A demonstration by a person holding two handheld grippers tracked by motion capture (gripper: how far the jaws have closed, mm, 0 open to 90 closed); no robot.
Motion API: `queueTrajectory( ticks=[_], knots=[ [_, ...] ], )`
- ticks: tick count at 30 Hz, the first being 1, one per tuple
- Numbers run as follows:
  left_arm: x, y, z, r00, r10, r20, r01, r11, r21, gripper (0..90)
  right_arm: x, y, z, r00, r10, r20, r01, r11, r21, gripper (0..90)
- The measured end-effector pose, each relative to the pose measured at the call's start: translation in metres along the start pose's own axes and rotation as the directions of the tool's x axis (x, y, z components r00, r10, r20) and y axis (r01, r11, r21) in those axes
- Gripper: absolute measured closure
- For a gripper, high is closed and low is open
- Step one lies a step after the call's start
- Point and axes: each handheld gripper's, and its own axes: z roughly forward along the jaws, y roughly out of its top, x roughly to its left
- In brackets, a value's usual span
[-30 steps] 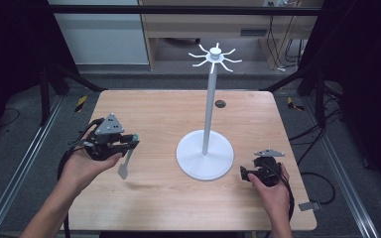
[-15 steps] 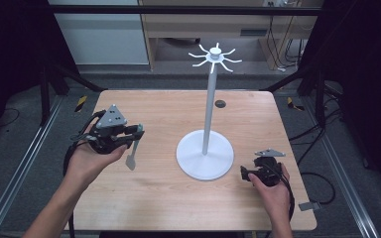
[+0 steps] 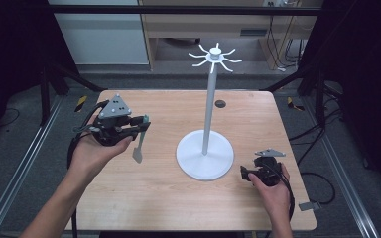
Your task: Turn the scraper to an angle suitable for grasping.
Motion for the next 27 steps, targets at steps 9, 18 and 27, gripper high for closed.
queueTrajectory(
  ticks=[9,18,27],
  knots=[
    [-0.006,0.017,0.003,0.9999,0.009,0.01,-0.009,0.9999,-0.007,74.3,0.0,0.0,0.0,1.0,0.003,0.0,-0.003,1.0,-0.001,14.0],
    [-0.008,0.035,0.004,0.9998,0.0,0.019,0.001,0.9991,-0.043,74.2,-0.001,0.0,0.0,1.0,0.003,-0.001,-0.003,1.0,0.001,14.0],
    [-0.011,0.053,0.006,0.9998,0.016,0.016,-0.015,0.9987,-0.048,74.2,-0.001,0.0,0.0,1.0,0.007,-0.001,-0.007,1.0,0.0,14.0]
  ],
)
